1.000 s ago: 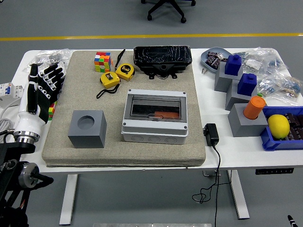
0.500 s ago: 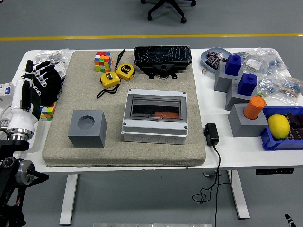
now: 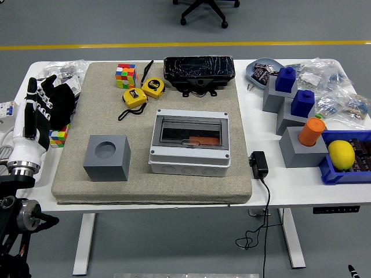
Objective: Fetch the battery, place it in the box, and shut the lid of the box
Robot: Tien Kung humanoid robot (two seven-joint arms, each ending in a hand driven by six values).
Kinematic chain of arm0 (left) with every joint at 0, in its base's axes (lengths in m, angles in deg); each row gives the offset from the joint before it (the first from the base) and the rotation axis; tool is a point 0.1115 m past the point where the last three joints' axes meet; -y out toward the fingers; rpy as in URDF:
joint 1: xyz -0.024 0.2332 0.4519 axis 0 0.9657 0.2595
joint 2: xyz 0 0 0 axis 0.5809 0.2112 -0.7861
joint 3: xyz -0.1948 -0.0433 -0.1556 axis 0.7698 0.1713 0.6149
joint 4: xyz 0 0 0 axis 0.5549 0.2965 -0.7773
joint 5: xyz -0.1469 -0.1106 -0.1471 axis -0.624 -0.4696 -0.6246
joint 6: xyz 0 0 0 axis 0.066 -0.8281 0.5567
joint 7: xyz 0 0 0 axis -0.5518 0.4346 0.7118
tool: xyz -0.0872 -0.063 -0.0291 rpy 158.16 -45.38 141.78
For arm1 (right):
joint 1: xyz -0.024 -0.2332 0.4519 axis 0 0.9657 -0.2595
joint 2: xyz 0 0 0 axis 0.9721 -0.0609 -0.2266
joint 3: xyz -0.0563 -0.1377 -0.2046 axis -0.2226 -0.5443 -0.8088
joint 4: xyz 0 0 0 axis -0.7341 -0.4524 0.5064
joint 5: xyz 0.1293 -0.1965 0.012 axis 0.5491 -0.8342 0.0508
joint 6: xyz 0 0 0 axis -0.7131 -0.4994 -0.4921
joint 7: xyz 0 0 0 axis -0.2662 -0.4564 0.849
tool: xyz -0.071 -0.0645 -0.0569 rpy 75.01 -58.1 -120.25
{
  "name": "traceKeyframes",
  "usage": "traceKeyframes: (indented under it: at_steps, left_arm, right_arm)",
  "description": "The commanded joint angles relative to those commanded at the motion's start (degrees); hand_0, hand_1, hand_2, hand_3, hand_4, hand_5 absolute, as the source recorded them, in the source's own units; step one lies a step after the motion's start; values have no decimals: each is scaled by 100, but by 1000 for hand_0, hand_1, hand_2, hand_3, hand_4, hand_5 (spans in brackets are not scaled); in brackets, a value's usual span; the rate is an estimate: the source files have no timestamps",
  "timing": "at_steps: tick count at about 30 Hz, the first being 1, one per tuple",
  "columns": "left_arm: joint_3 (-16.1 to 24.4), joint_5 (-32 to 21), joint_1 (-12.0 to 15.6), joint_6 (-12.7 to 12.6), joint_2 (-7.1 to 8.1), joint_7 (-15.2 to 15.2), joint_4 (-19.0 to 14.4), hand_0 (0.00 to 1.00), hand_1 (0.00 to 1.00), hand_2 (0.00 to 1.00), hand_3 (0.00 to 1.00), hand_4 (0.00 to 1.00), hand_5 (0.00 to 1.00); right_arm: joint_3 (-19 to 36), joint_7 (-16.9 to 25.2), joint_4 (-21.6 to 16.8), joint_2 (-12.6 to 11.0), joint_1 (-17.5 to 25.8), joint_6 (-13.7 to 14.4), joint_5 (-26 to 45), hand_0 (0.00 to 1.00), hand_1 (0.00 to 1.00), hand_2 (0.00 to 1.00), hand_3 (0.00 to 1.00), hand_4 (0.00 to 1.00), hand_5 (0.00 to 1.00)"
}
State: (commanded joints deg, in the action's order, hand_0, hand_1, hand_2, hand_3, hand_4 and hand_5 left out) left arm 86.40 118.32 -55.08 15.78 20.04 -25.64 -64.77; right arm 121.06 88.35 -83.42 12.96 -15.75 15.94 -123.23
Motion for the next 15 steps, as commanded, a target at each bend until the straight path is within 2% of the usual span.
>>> traceKeyframes:
  at_steps: [6, 9, 12, 15]
  left_arm:
    - [-2, 72, 81, -170, -5, 107, -49, 998, 998, 998, 998, 998, 998]
    - [36, 473, 93, -411, -13, 220, -107, 998, 998, 998, 998, 998, 998]
    - [28, 701, 104, -425, -12, 297, -134, 975, 998, 998, 998, 998, 998]
    - [22, 610, 98, -304, -16, 359, -120, 975, 998, 998, 998, 998, 998]
  right_arm:
    - [-6, -1, 0, 32, 26, 4, -11, 875, 816, 796, 844, 998, 998]
    - [-43, -3, 0, 40, 5, -3, 0, 875, 816, 796, 844, 998, 998]
    - [-38, -4, 0, 42, 0, -5, -23, 870, 814, 796, 842, 998, 998]
    - [-23, -2, 0, 44, 7, 0, -71, 870, 814, 796, 842, 998, 998]
